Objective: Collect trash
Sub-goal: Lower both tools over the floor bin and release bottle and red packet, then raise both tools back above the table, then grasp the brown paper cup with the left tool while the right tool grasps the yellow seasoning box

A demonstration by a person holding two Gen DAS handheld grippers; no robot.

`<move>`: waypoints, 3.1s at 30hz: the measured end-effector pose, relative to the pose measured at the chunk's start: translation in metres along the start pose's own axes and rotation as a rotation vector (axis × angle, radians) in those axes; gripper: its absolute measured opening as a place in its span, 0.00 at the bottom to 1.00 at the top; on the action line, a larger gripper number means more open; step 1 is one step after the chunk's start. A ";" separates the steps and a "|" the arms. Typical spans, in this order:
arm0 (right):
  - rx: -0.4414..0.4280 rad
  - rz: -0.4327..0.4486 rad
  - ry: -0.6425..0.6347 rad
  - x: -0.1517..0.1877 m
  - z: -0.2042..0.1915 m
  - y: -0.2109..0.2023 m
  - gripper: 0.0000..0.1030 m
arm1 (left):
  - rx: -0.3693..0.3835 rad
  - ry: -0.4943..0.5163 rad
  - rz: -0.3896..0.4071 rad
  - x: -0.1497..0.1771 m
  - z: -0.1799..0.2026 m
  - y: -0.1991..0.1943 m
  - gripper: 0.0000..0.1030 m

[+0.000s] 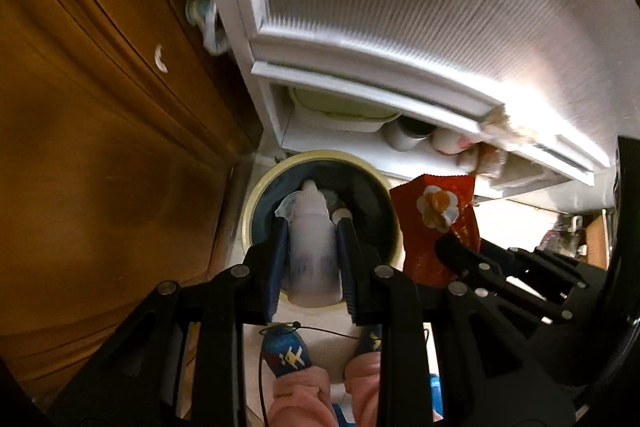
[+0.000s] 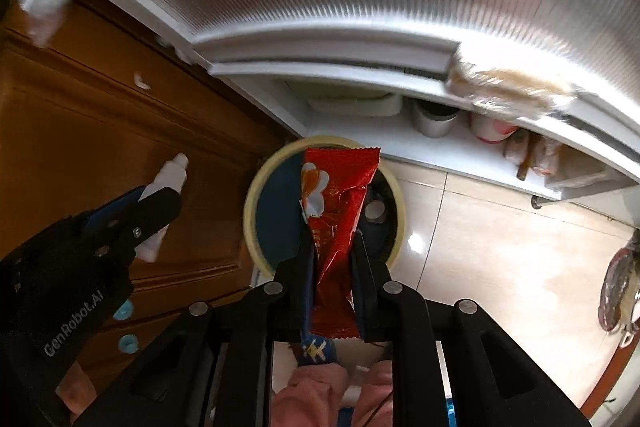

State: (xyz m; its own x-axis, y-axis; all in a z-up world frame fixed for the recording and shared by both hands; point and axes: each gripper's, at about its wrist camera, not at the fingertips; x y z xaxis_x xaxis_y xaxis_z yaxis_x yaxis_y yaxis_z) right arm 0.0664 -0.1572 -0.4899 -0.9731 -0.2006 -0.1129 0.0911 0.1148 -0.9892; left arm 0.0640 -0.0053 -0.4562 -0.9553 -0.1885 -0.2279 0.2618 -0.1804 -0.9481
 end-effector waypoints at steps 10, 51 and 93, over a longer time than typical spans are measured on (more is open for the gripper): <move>-0.021 -0.048 -0.037 -0.015 -0.009 0.057 0.34 | -0.022 0.028 -0.050 0.001 -0.021 0.046 0.31; -0.013 0.195 0.120 0.021 -0.002 -0.329 0.36 | 0.146 0.191 0.184 -0.040 0.064 -0.344 0.60; 0.012 0.454 0.283 -0.299 0.252 -0.456 0.54 | 0.194 0.054 0.243 -0.389 0.260 -0.278 0.82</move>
State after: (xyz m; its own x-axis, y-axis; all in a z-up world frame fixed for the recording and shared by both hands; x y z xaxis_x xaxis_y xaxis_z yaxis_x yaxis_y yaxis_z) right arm 0.3693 -0.3952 -0.0282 -0.8541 0.1368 -0.5017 0.5169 0.1180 -0.8479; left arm 0.3987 -0.1328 -0.0464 -0.8659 -0.1984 -0.4592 0.5001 -0.3175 -0.8057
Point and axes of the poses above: each gripper's, at about its wrist camera, not at the fingertips, and y roughly the way its jaws point, z to its right, x to its underside, and after that the axes turned 11 degrees about x, right-handed
